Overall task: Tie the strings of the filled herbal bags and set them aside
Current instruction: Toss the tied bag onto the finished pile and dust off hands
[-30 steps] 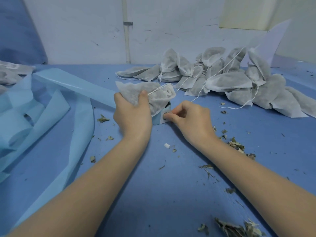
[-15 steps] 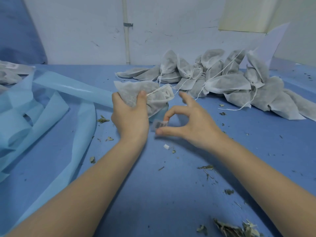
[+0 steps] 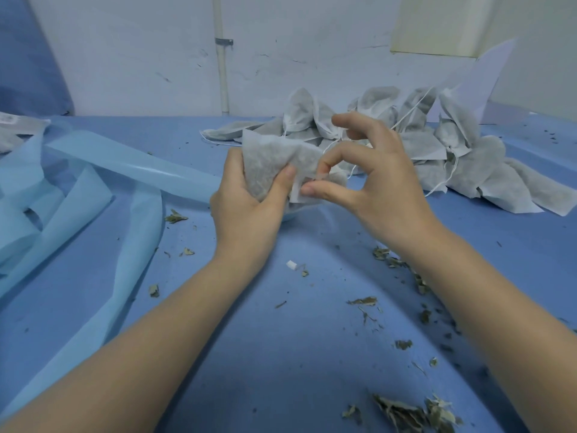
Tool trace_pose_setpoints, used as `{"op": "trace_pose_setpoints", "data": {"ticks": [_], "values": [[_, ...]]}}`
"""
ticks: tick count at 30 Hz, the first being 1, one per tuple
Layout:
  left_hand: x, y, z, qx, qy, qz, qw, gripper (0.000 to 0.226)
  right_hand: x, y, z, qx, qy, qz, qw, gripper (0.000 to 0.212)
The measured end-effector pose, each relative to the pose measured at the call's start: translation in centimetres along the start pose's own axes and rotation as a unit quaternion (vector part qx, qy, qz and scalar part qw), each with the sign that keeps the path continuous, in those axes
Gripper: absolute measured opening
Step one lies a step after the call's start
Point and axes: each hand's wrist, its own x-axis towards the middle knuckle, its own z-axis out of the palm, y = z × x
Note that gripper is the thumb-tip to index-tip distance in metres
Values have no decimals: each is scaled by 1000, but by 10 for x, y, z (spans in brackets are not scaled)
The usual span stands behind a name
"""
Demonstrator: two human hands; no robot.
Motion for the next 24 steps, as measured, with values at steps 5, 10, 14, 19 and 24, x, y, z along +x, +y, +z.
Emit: {"op": "trace_pose_setpoints", "data": {"ticks": [5,10,14,19,24], "values": [[-3,5,0,-1,-33,-1,999,19,0,2,-2,24,-4,22,999,21],[-4,11,-1,-55,-47,-37,997,21,2,2,-4,136,-9,80,987,66],[-5,16,1,-116,-56,-89,988,37,3,6,-3,267,-49,145,951,60],[-8,17,1,-117,-102,-107,982,56,4,13,-4,304,-57,129,942,40],[-7,15,3,-112,-124,-122,978,54,2,14,-1,347,-65,162,921,25]]}}
